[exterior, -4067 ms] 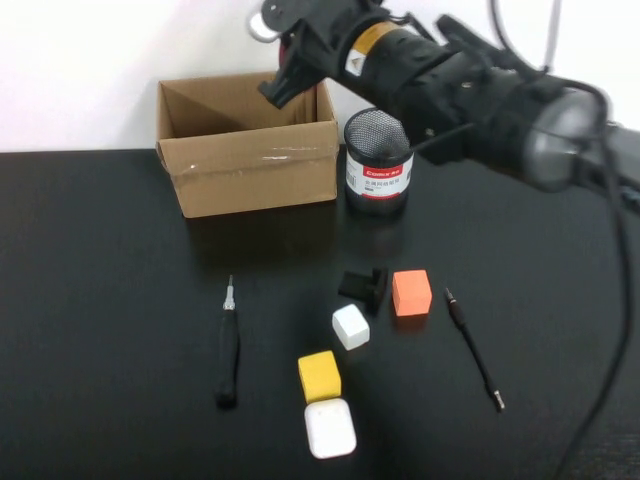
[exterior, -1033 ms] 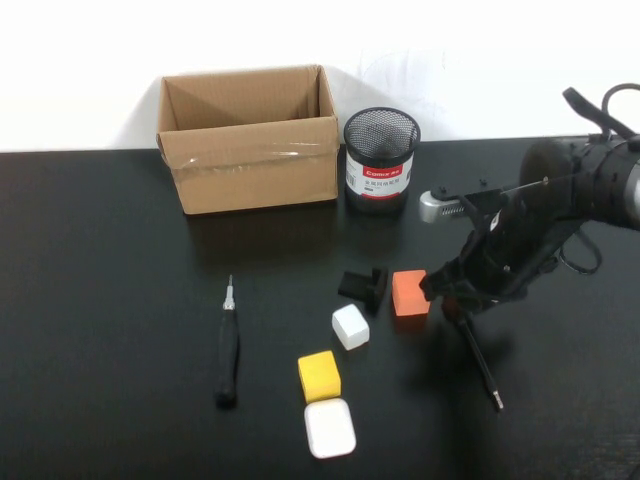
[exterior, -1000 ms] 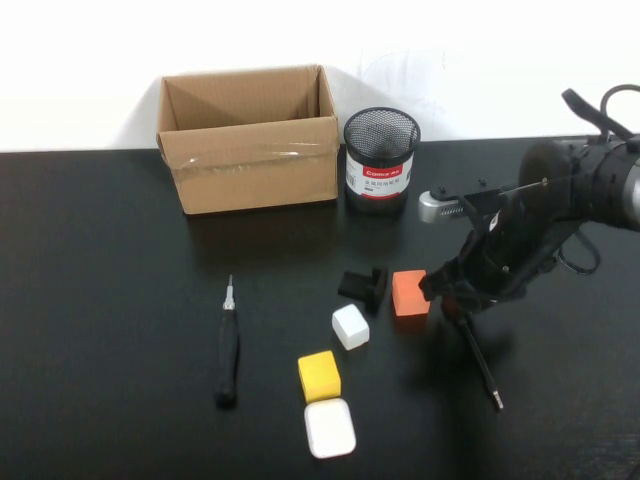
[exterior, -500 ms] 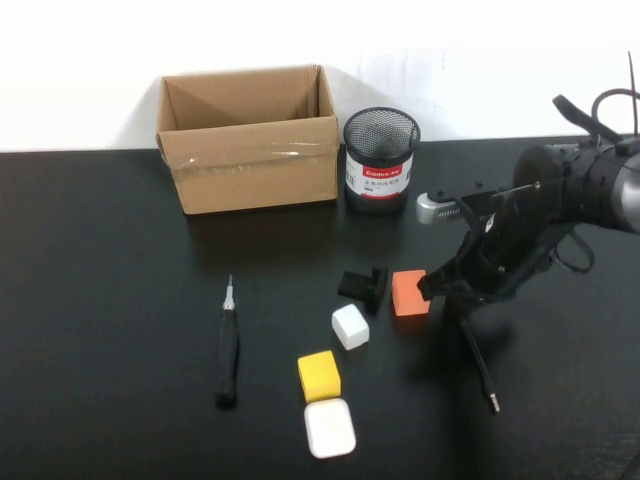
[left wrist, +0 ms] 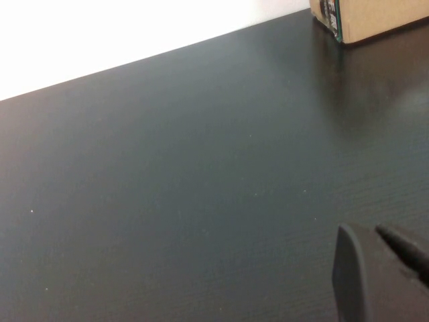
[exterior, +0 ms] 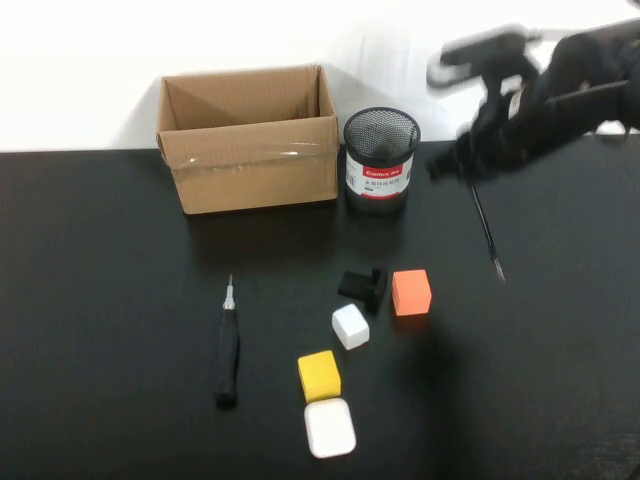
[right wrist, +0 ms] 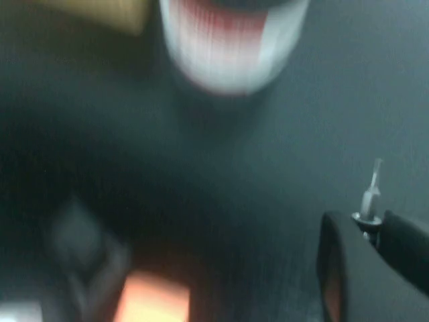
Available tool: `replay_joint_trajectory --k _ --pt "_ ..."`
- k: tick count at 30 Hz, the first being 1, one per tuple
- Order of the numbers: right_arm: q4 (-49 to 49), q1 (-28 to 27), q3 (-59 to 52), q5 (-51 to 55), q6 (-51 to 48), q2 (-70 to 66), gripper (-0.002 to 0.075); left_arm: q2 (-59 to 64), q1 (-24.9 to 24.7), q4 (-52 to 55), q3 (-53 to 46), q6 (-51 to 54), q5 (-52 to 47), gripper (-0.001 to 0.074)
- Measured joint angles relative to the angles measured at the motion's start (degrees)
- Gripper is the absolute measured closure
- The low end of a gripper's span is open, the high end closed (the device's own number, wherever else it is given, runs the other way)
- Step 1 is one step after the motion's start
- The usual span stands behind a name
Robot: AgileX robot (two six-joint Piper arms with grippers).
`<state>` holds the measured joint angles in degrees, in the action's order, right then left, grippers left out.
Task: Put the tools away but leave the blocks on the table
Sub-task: Place the long Screwdriver into the round holder
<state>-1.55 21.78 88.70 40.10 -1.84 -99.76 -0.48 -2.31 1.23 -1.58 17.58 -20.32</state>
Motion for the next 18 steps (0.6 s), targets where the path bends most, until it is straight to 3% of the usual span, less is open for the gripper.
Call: replay_joint_trajectory --k 13,18 --pt "5.97 0.0 -0.1 -44.47 0.59 -2.74 0.0692 0.0 0.0 0.0 0.0 0.0 0.0 0.0738" --pt "3.4 0.1 -0.1 -55.18 1.13 -6.8 0.0692 0.0 0.0 0.0 0.0 0.0 0.0 0.0738"
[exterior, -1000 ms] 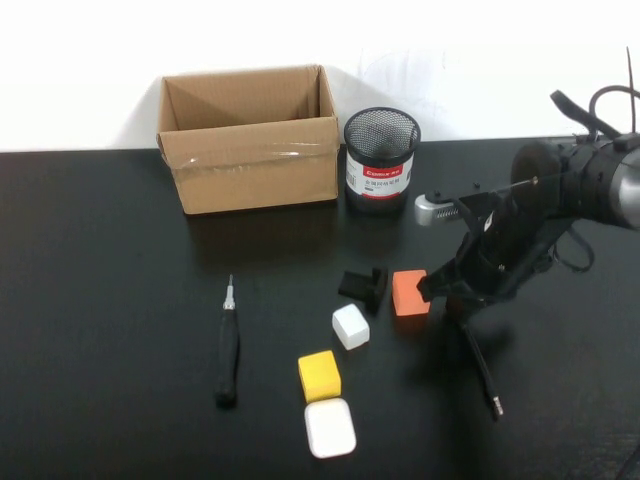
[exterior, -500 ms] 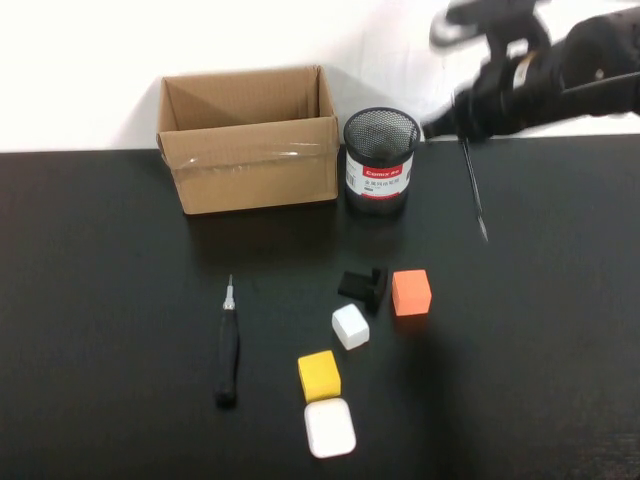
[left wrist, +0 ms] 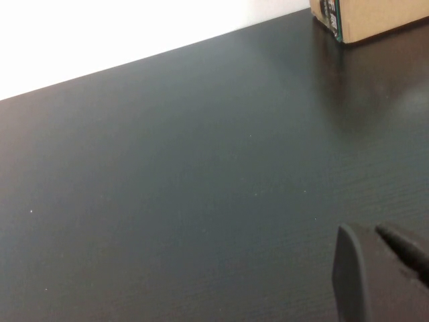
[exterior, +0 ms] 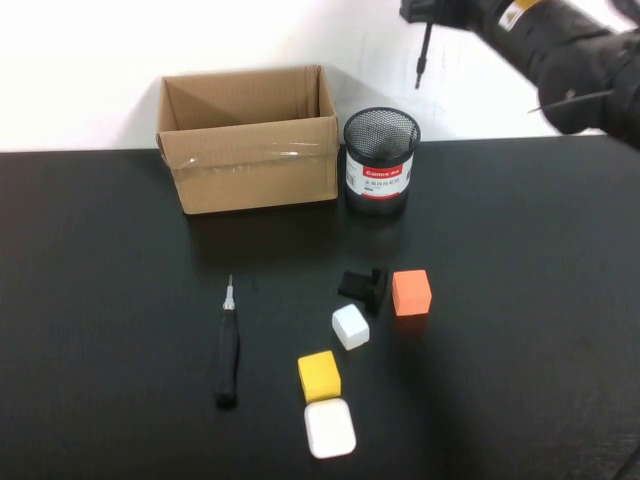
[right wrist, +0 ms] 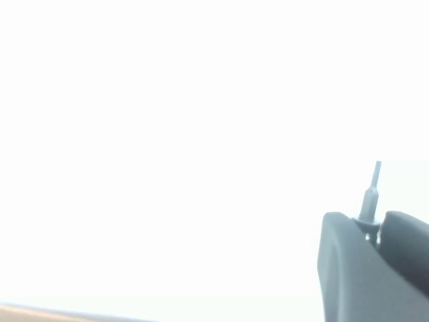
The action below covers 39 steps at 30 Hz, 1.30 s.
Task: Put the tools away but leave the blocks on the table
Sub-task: Place the long Screwdriver into the round holder, then pick up the black Screwdriver from the table
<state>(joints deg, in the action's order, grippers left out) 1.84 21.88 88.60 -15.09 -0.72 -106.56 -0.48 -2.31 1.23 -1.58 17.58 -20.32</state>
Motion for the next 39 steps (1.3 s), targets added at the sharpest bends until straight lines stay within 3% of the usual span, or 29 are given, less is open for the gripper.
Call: replay_joint_trajectory --k 2,3,4,8,9,10,15,22,28,31,35,36,37,38,39 --pt "-2.56 0.41 0.0 -3.09 0.72 -2.1 0.0692 0.0 0.0 0.0 0.0 0.0 0.0 0.0738" --pt "-3.31 0.54 0.0 -13.81 1.16 -2.94 0.0692 0.0 0.0 0.0 0.0 0.0 0.0 0.0738" --pt "-4.72 0.7 0.0 -6.06 0.72 -3.92 0.0692 0.0 0.0 0.0 0.0 0.0 0.0 0.0738" --pt "-10.22 1.95 0.0 -11.48 1.27 -7.53 0.0692 0.0 0.0 0.0 0.0 0.0 0.0 0.0738" --pt "-10.61 2.25 0.0 -19.84 1.31 -8.13 0.0692 0.0 0.0 0.0 0.0 0.0 0.0 0.0738" --pt "-11.08 2.51 0.0 -13.42 1.27 -8.73 0.0692 0.0 0.0 0.0 0.0 0.0 0.0 0.0738" --pt "-11.19 3.28 0.0 -13.97 1.49 -10.44 0.068 0.0 0.0 0.0 0.0 0.0 0.0 0.0738" --pt "-10.79 3.31 0.0 -14.6 1.39 -10.0 0.054 0.0 0.0 0.0 0.0 0.0 0.0 0.0738" --pt "-10.79 3.31 0.0 -13.71 1.29 -5.3 0.0517 0.0 0.0 0.0 0.0 0.0 0.0 0.0738" --pt "-10.91 3.31 0.0 -8.01 1.29 -0.41 0.0517 0.0 0.0 0.0 0.0 0.0 0.0 0.0738" --pt "-11.45 3.31 0.0 7.4 -0.07 8.44 0.0531 0.0 0.0 0.0 0.0 0.0 0.0 0.0738" --pt "-11.57 3.31 0.0 12.13 -1.42 10.74 0.0553 0.0 0.0 0.0 0.0 0.0 0.0 0.0738" --pt "-11.67 3.31 0.0 26.22 -8.14 12.67 0.058 0.0 0.0 0.0 0.0 0.0 0.0 0.0738" --pt "-11.66 3.31 0.0 20.74 -4.39 15.04 0.0624 0.0 0.0 0.0 0.0 0.0 0.0 0.0738" --pt "-11.66 3.31 0.0 34.72 -10.47 17.38 0.0663 0.0 0.0 0.0 0.0 0.0 0.0 0.0738"
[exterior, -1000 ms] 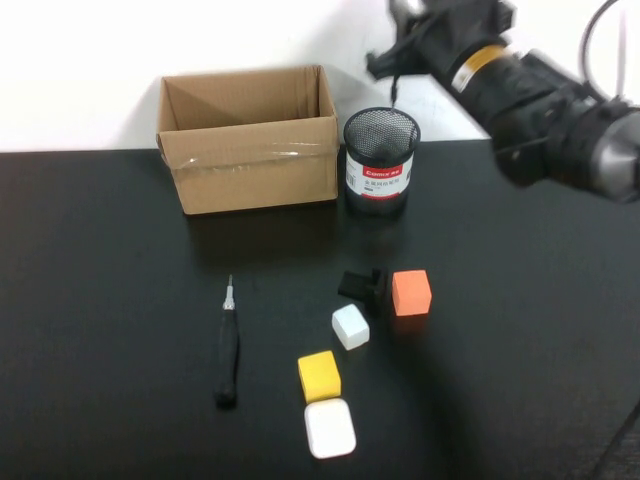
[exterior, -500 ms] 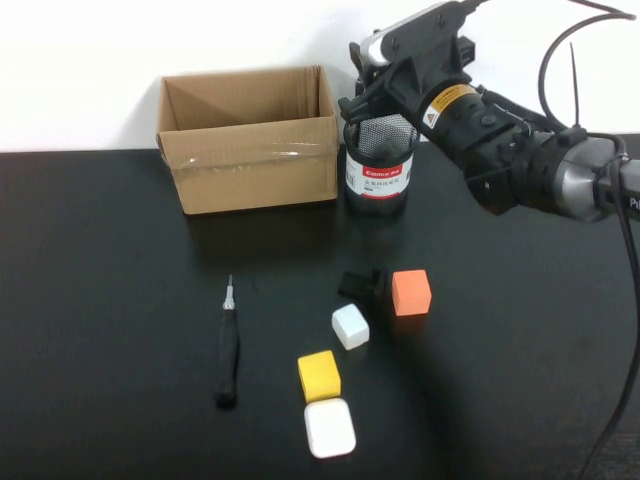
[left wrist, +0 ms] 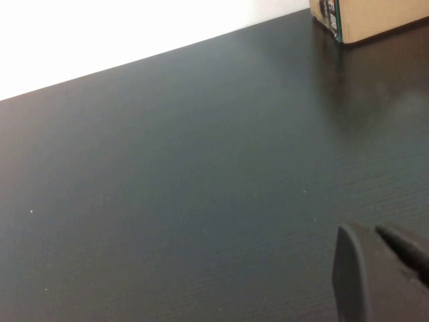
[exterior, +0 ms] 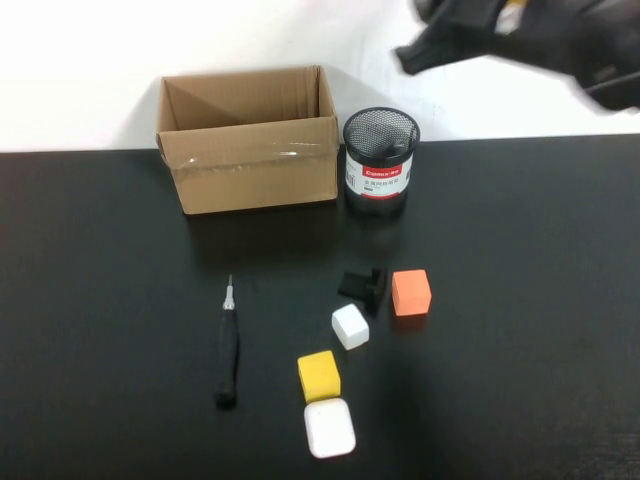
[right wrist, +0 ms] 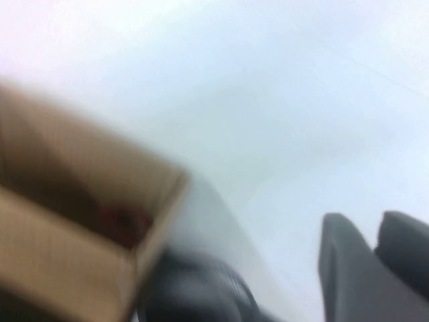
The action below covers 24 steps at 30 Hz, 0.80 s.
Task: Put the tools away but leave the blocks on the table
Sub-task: Pick up the black Screwdriver from the table
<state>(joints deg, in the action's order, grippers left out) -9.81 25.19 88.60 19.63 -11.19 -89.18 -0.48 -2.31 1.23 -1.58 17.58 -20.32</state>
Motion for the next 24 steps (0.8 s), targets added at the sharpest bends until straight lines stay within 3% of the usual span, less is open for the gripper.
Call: replay_joint_trajectory --k 1,2,3,4,10,17,19,20,21,24 --pt "-0.03 0.0 -0.08 -4.91 3.14 1.9 0.0683 0.0 0.0 0.0 0.0 0.0 0.0 0.0738" --pt "-0.32 0.0 -0.48 6.16 -0.56 4.25 0.0701 0.0 0.0 0.0 0.0 0.0 0.0 0.0738" --pt "-0.66 0.0 -1.15 3.01 1.33 6.72 0.0712 0.0 0.0 0.0 0.0 0.0 0.0 0.0738" --pt "-0.91 0.0 -2.1 9.85 -0.44 8.75 0.0718 0.0 0.0 0.0 0.0 0.0 0.0 0.0738" --pt "-1.14 0.0 -16.7 12.45 2.44 24.96 0.073 0.0 0.0 0.0 0.0 0.0 0.0 0.0738" --pt "-0.41 0.0 -36.06 5.6 13.5 42.79 0.0731 0.0 0.0 0.0 0.0 0.0 0.0 0.0738" --pt "0.9 0.0 -39.43 5.85 15.26 46.95 0.0731 0.0 0.0 0.0 0.0 0.0 0.0 0.0738" --pt "0.53 0.0 -38.47 10.78 13.4 49.01 0.0732 0.0 0.0 0.0 0.0 0.0 0.0 0.0738" --pt "3.35 0.0 -42.36 6.32 17.55 50.87 0.0732 0.0 0.0 0.0 0.0 0.0 0.0 0.0738" --pt "3.44 0.0 -45.74 6.43 18.14 54.86 0.0732 0.0 0.0 0.0 0.0 0.0 0.0 0.0738"
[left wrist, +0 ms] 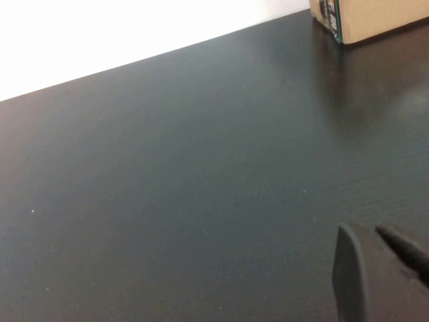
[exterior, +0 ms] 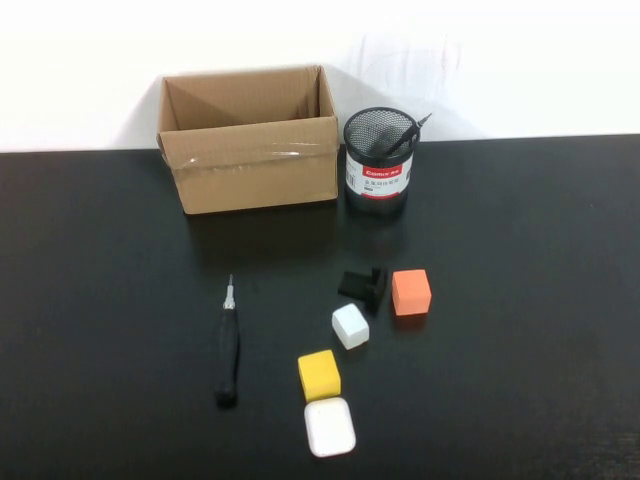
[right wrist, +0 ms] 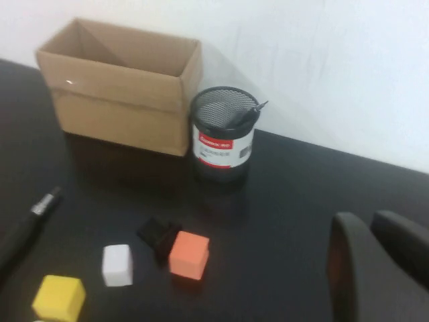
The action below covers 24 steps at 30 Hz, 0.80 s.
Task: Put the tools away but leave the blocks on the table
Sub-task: Pick up the black Screwdriver from the table
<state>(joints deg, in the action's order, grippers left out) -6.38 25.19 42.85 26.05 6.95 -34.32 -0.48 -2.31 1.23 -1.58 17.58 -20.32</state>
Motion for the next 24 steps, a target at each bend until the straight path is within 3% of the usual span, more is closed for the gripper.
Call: replay_joint_trajectory --k 11,15,24 --pt "-0.34 0.0 -5.73 1.91 0.04 3.15 0.0733 0.0 0.0 0.0 0.0 0.0 0.0 0.0738" --pt "-4.91 -0.35 -7.5 1.96 -0.4 4.59 0.0733 0.0 0.0 0.0 0.0 0.0 0.0 0.0738" --pt "-4.43 -12.88 -21.6 -6.81 -0.01 17.2 0.0733 0.0 0.0 0.0 0.0 0.0 0.0 0.0738"
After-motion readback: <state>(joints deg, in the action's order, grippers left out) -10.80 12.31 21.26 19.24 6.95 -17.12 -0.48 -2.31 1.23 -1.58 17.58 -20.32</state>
